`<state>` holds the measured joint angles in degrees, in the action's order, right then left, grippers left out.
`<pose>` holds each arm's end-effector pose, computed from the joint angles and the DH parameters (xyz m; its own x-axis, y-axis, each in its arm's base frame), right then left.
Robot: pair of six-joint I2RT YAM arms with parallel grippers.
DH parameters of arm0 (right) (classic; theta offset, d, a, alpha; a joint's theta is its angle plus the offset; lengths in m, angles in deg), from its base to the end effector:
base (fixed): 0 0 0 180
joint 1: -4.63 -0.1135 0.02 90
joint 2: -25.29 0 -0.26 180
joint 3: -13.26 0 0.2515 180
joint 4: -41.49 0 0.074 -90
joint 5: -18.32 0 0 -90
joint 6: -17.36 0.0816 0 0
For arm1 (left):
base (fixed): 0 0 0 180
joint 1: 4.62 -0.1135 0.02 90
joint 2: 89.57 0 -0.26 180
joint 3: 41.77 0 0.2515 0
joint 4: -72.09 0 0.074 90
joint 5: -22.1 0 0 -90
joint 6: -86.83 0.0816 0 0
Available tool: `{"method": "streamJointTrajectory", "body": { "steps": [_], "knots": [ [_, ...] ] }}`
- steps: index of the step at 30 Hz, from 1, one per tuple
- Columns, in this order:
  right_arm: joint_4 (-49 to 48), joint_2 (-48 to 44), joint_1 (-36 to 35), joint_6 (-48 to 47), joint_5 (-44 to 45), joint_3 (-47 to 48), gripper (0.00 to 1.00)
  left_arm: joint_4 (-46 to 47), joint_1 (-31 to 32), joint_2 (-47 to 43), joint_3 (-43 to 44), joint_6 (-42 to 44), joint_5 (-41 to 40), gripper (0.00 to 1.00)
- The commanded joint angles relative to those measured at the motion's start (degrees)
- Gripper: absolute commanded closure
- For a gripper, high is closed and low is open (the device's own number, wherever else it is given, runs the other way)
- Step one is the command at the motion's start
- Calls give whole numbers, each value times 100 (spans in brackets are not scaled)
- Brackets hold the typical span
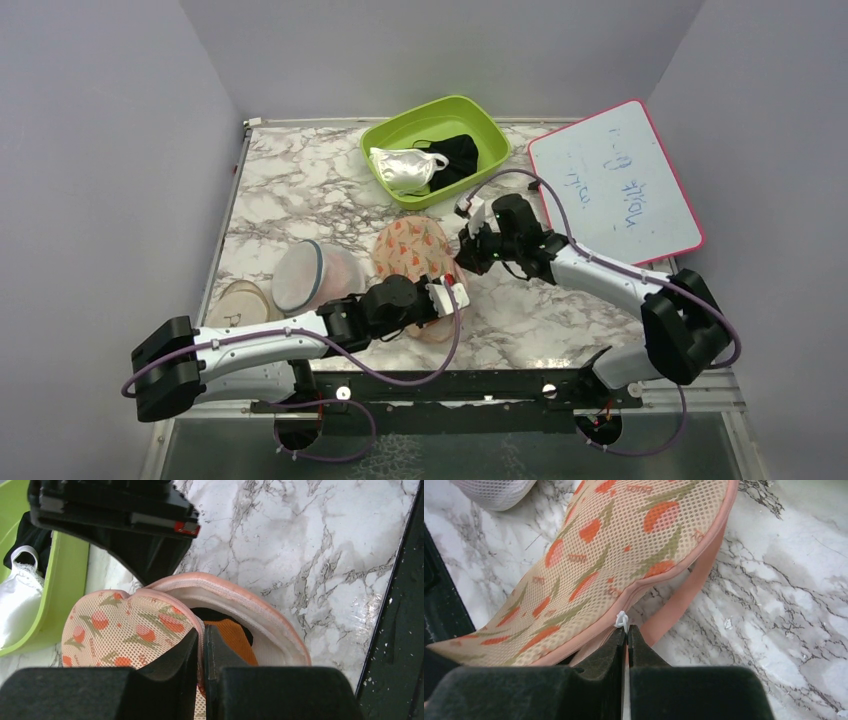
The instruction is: Unzip the laundry bag and remove the bra
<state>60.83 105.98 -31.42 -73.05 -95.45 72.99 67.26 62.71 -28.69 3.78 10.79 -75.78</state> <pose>0.2444 0.2186 0.1839 -0.5173 -0.3846 -0.7645 -0.7908 0.5563 0.2552 0.1188 -0.2553 0.2208 0.0796 0.4294 -0.8996 0.8709 0.4090 0.2723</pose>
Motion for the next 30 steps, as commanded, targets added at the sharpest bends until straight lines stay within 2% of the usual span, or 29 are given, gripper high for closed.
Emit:
{"method": "streamJointTrajectory", "body": {
  "steps": [1,6,9,14,18,22,26,30],
  "knots": [
    [-68,490,19,-146,465,445,99,167,151,-208,-96,127,400,100],
    [-550,1091,20,-129,509,606,99,218,234,-252,-168,17,415,100],
    [-743,1128,19,-98,418,579,99,233,246,-256,-249,-131,309,100],
    [-982,421,24,-32,220,56,99,147,246,-322,-357,-643,-223,100],
    [-1241,-115,19,141,-292,-451,99,366,246,-336,-513,-814,-133,99],
    [-1545,-434,11,506,-486,-841,99,190,251,-129,-295,-771,-223,80],
    [-1538,-673,11,652,-504,-1011,99,63,245,-46,-119,-741,-390,53],
    [-1389,-810,12,653,-566,-1064,99,34,241,-36,46,-1090,-694,32]
  ]
}}
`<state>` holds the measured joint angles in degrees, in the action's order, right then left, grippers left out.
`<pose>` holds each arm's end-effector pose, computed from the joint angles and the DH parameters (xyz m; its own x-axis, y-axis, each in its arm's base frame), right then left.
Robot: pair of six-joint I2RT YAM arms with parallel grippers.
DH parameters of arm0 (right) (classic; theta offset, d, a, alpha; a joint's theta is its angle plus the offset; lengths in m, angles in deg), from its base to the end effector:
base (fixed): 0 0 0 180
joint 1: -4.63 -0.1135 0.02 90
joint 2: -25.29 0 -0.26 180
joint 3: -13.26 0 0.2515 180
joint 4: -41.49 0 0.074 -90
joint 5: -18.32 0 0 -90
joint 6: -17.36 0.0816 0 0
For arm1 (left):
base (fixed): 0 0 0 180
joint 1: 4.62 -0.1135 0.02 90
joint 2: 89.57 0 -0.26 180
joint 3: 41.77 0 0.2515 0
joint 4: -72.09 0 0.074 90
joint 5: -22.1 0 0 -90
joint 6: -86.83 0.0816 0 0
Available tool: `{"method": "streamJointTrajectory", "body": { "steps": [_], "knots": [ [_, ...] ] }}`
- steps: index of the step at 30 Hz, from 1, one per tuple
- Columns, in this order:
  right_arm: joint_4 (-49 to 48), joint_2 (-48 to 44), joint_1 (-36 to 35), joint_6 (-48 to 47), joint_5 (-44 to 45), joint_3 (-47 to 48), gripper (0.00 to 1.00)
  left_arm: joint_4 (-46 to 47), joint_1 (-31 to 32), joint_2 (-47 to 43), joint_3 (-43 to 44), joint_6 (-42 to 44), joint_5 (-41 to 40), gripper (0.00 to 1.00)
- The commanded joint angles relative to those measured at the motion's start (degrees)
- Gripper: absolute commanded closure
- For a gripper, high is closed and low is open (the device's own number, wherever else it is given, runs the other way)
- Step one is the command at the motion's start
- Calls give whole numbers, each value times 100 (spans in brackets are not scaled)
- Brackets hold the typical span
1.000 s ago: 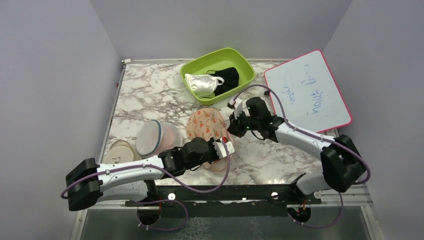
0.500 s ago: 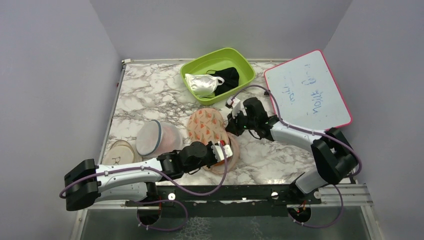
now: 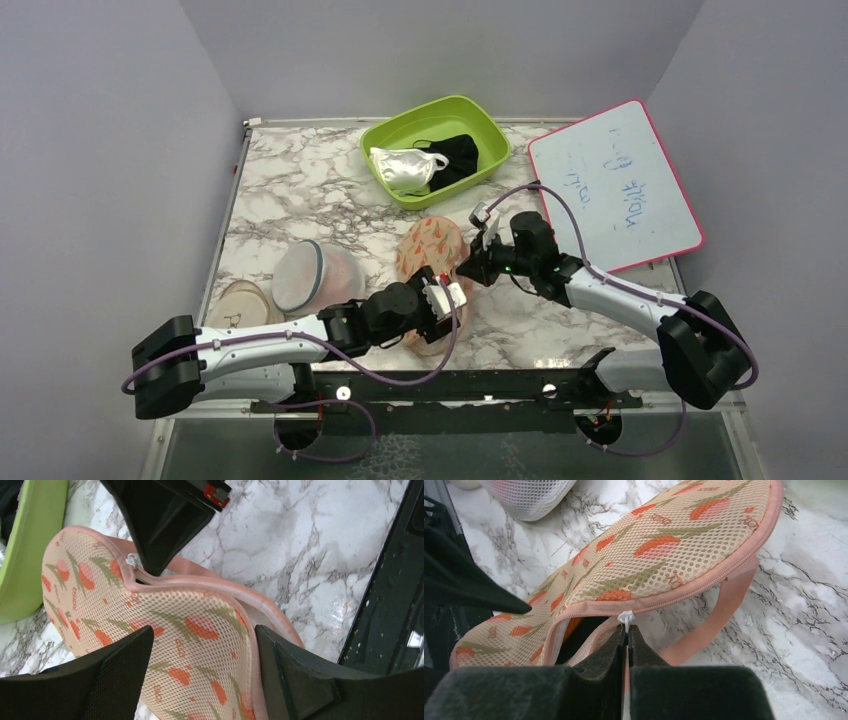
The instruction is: Unzip the laundry bag and remove the bra
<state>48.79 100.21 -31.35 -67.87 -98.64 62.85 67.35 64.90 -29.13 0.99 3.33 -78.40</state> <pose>0.2237 0.2081 0.1778 -0.5041 -0.2744 -0.8189 -0.7935 0.5216 0.3136 0.1098 -0.2514 0.2045 -0.0350 0.4118 -0.9106 0.8717 0.4582 0.1737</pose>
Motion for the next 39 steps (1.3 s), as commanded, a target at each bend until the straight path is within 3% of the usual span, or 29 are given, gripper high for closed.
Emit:
{"method": "streamJointTrajectory", "body": {
  "steps": [1,6,14,22,26,33,39],
  "knots": [
    [-156,-254,9,125,-240,-58,99,-15,19,14,401,-529,-631,28],
    [-97,-310,4,89,-234,-82,99,-202,-45,123,743,-1571,-1322,20],
    [55,-225,4,-26,-194,32,99,-1004,-263,789,1383,-1996,-1977,24],
    [133,-280,-4,-64,-223,44,99,-678,-868,931,1308,-2413,-1355,46],
    [166,-278,-5,-71,-249,85,99,-481,-915,1026,1267,-2364,-856,47],
    [203,-198,-11,-108,-283,159,99,-592,-1010,1198,1340,-2247,-511,39],
    [291,-201,-22,-150,-241,237,99,-804,-1036,1425,1473,-2029,-581,61]
  ]
}}
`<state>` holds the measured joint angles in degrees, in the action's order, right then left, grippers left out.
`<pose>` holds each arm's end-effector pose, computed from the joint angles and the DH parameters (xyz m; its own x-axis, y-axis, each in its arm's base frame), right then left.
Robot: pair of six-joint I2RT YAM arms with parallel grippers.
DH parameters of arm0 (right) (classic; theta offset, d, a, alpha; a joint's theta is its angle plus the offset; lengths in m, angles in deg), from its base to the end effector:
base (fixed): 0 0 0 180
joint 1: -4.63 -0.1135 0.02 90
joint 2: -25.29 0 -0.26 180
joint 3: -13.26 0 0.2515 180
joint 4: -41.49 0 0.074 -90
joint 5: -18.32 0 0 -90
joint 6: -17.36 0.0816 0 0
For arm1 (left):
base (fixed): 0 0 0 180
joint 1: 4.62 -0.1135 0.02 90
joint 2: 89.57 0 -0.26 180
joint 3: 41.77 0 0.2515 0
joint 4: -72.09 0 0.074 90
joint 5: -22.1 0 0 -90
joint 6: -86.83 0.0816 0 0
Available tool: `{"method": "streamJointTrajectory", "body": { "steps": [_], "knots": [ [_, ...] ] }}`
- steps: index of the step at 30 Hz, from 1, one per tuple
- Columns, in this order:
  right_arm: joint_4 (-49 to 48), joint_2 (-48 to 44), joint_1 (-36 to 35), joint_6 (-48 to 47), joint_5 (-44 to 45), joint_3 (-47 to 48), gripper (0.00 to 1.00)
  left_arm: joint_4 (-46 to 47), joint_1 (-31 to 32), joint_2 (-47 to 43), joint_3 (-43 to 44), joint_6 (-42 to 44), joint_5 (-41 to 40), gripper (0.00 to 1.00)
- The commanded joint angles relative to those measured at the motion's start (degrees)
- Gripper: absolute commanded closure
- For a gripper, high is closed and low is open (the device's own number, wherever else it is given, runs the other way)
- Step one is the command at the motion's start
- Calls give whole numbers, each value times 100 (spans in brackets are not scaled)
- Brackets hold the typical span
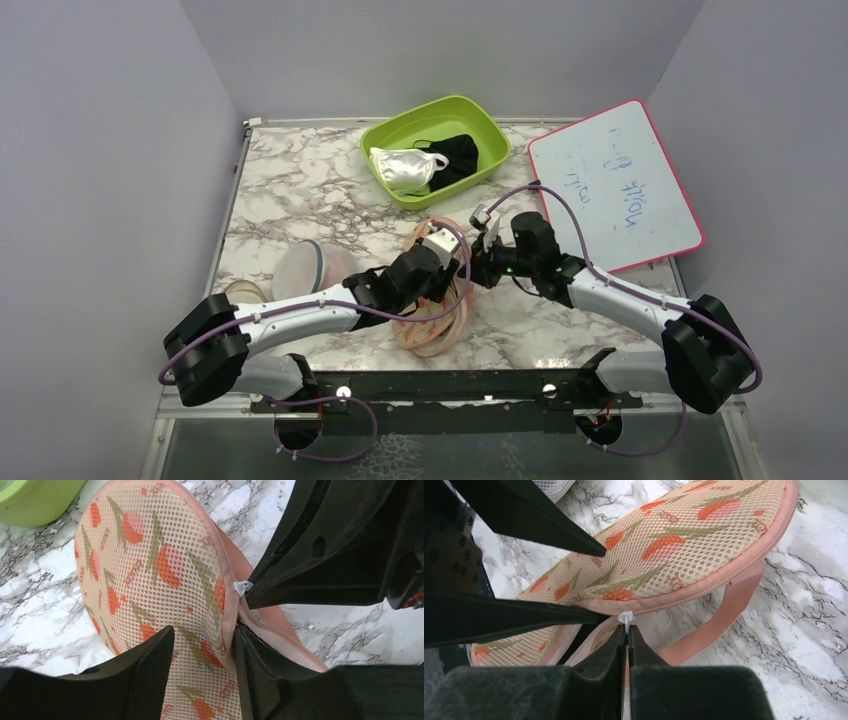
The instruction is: Unzip the laundry bag and remove the bra
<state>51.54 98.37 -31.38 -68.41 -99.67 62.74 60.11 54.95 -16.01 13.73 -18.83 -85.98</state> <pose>0.2172 0.2052 0.1806 -0.5086 -0.2891 -0.8110 -0.7998 0.5073 0.3207 0.1823 -0.2603 0.2090 -0.4287 0.2231 -0.8755 0.5898 0.8032 -0.0841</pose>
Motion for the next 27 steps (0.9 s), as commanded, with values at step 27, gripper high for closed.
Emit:
{"method": "streamJointTrajectory", "body": {
  "steps": [27],
  "knots": [
    [326,1026,289,-307,1973,1204,99,346,125,-887,-465,2171,2057,100]
  ]
}}
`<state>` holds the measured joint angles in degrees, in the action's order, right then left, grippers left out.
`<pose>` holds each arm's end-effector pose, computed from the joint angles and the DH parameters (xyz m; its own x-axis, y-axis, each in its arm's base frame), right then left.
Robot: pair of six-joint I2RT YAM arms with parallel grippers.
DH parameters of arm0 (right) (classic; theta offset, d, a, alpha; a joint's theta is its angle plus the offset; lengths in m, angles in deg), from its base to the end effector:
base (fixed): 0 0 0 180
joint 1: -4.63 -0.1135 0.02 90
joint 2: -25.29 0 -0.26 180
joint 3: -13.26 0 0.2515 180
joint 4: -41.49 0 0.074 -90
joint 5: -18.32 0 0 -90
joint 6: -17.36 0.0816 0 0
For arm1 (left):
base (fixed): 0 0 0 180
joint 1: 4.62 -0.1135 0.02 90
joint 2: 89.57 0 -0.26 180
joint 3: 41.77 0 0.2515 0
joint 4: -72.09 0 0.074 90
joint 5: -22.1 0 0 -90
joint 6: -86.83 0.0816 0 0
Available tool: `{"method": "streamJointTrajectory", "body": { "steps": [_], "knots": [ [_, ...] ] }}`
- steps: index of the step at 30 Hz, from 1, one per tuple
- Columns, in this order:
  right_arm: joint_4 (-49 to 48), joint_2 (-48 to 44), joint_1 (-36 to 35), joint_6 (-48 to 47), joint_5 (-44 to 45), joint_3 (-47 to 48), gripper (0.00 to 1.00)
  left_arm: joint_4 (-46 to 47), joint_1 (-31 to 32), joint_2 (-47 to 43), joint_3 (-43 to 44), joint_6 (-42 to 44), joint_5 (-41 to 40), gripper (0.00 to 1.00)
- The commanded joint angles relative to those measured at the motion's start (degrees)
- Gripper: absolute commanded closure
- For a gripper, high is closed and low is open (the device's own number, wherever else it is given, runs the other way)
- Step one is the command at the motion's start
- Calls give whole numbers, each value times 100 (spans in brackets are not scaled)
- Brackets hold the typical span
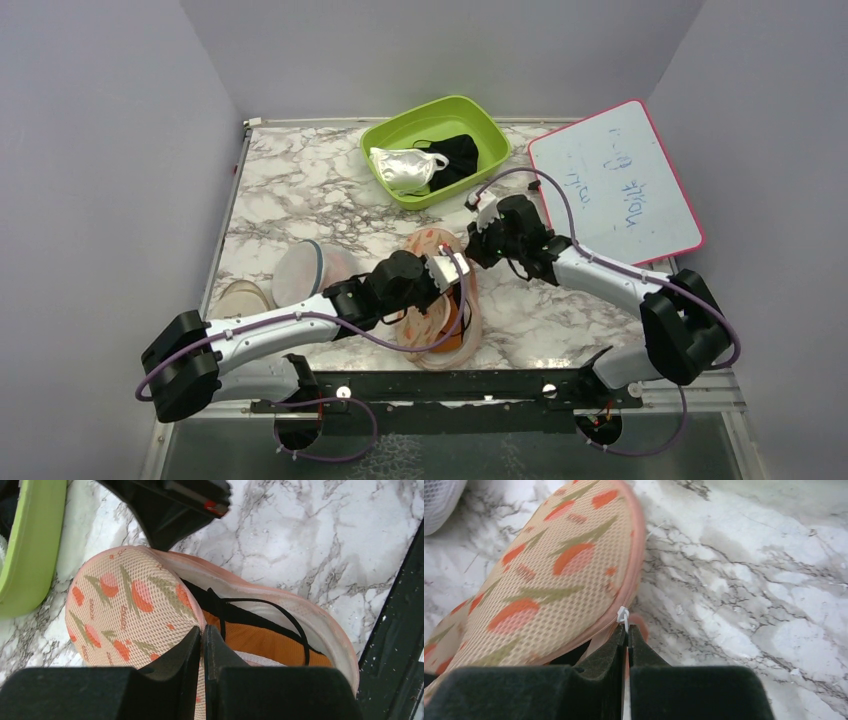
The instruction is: Unzip the laundry bag and remove the bra
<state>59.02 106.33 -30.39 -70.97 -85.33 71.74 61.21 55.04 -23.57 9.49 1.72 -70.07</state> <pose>0.2584 0.2046 0.1751 -0.5477 -0.3492 -0.7603 -0.6898 0.7027 0.1742 0.1531 -0.2554 0.2198 -0.1456 0.4174 -0.8970 0.8607 0.5005 0.0932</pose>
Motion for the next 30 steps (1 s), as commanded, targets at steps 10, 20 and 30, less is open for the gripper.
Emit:
{"method": "streamJointTrajectory", "body": {
  "steps": [10,20,30],
  "knots": [
    [-800,-8,400,-96,-141,53,99,140,195,-78,-78,-192,-339,100],
    [-615,-1058,392,248,-913,-638,99,27,195,638,395,-807,-630,77],
    [-435,-1248,391,378,-956,-671,99,534,195,838,737,-1027,-199,33]
  ]
}}
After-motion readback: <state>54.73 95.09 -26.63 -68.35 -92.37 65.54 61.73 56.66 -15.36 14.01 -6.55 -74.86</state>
